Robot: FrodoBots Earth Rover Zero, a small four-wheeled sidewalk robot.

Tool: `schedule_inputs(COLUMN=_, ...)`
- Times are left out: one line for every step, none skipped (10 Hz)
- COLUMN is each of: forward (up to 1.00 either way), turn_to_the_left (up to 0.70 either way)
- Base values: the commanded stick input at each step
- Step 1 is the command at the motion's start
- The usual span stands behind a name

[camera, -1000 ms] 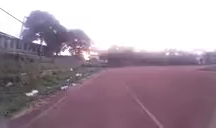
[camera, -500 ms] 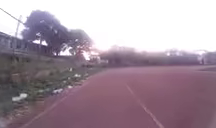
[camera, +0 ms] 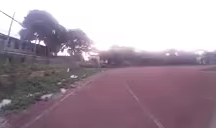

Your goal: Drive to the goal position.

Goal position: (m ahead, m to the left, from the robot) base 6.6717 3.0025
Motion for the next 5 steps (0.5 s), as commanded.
schedule_inputs(forward=0.7, turn_to_the_left=0.0)
schedule_inputs(forward=0.7, turn_to_the_left=0.0)
schedule_inputs(forward=0.7, turn_to_the_left=0.0)
schedule_inputs(forward=0.7, turn_to_the_left=0.0)
schedule_inputs(forward=0.7, turn_to_the_left=0.0)
